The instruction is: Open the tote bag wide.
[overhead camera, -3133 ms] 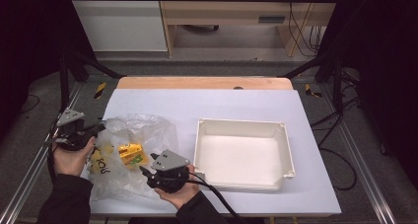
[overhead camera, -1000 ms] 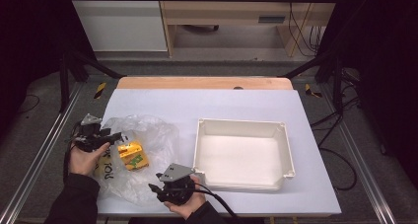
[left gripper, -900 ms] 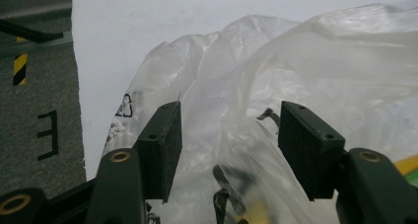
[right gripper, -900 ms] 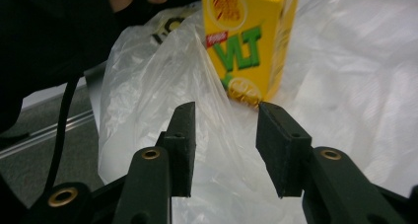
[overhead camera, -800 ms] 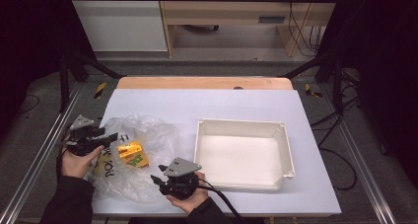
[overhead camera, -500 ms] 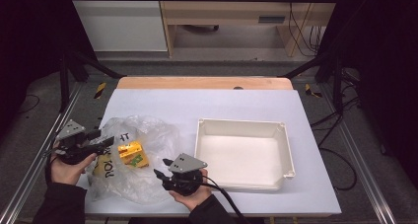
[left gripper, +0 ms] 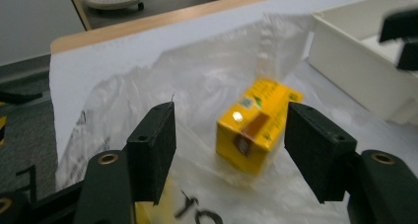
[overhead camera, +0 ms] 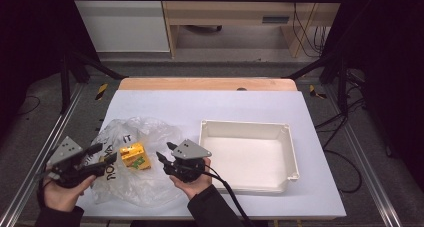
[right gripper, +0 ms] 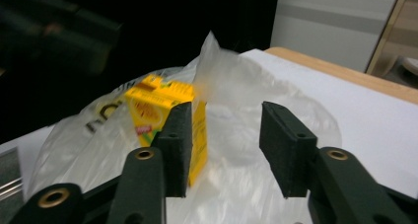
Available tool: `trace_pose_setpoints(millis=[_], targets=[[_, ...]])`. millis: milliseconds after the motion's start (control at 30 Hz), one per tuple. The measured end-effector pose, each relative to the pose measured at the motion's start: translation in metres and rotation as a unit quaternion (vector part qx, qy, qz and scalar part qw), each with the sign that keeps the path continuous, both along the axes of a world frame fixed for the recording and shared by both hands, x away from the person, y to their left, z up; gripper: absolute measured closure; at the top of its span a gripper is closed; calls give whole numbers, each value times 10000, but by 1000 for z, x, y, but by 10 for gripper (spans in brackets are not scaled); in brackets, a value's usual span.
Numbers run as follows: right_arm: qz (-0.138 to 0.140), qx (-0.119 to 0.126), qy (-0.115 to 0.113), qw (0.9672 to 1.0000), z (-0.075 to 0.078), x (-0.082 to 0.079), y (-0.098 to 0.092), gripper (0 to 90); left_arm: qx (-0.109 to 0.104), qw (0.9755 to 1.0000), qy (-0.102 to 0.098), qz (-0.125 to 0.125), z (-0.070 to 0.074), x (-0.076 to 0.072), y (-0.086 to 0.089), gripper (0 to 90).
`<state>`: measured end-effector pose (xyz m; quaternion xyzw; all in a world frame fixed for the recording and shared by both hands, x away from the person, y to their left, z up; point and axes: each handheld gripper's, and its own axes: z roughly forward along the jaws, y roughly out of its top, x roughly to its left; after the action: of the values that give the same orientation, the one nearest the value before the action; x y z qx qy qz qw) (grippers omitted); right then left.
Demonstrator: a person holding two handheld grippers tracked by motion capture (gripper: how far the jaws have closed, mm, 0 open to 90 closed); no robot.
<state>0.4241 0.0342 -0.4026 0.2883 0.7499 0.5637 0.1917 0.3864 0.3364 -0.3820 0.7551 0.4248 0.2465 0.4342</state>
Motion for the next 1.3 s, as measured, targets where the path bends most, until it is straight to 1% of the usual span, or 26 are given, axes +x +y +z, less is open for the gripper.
trace_pose_setpoints(millis=[33,133,200,267,300,367,400,433,500,533,567,633,667,700,767,867,933,967,1033,1067,1100,1133,1167,1267,1300], targets=[[-21,9,-21,10000,2,3,4,529,38,10000,49,-13,-5,-6,-2,343],[-100,-16,-113,9999,6,12,16,493,53,9994,337,-50,-23,-18,-10,329],[-166,-8,-122,9998,6,20,26,455,145,9985,523,-63,-34,-18,-16,330],[-232,0,-161,9996,6,28,36,445,324,9974,643,-70,-43,-15,-22,338],[-246,-2,-139,9996,5,33,41,442,404,9968,687,-72,-47,-13,-23,360],[-274,3,-97,9996,3,40,50,445,524,9947,872,-123,-55,-11,-26,471],[-264,-35,-85,9996,2,44,55,453,623,9932,975,-128,-60,-9,-27,511],[-285,-114,-78,9995,-1,47,59,483,775,9911,1076,-139,-63,-8,-27,575],[-329,-295,-85,9990,-6,53,65,631,865,9880,1273,-148,-69,-6,-25,688],[-394,-369,-72,9985,-9,56,66,705,950,9866,1322,-128,-70,-5,-24,742],[-477,-443,-46,9979,-12,59,67,772,986,9857,1360,-105,-71,-5,-22,780],[-658,-615,-18,9959,-18,63,68,855,994,9847,1421,-149,-72,-6,-18,845],[-745,-705,-14,9947,-21,66,69,870,989,9843,1454,-152,-72,-6,-17,870],[-814,-777,21,9936,-24,67,69,880,1019,9834,1493,-180,-72,-7,-16,882],[-892,-913,116,9917,-29,71,70,885,1048,9830,1491,-218,-73,-8,-15,893],[-979,-1088,287,9888,-39,74,72,884,1018,9838,1455,-243,-73,-9,-15,887],[-1037,-1105,437,9875,-47,76,73,883,1063,9835,1432,-297,-73,-8,-16,873],[-1062,-1177,473,9862,-51,77,72,882,1108,9830,1435,-306,-74,-8,-15,862],[-1133,-1372,645,9819,-59,81,72,879,1090,9830,1445,-301,-75,-8,-15,856],[-1165,-1434,676,9805,-64,83,71,878,1091,9830,1445,-308,-75,-8,-15,850],[-1199,-1422,713,9800,-68,84,69,878,1107,9828,1446,-313,-75,-7,-15,847],[-1231,-1435,797,9787,-71,86,68,875,1090,9827,1466,-309,-76,-7,-15,843],[-1260,-1469,884,9771,-75,87,67,873,1097,9826,1469,-306,-76,-7,-16,838],[-1323,-1620,986,9729,-84,91,63,854,1125,9821,1476,-312,-77,-7,-16,824],[-1322,-1617,989,9729,-85,91,62,846,1123,9823,1468,-297,-77,-7,-16,815]])
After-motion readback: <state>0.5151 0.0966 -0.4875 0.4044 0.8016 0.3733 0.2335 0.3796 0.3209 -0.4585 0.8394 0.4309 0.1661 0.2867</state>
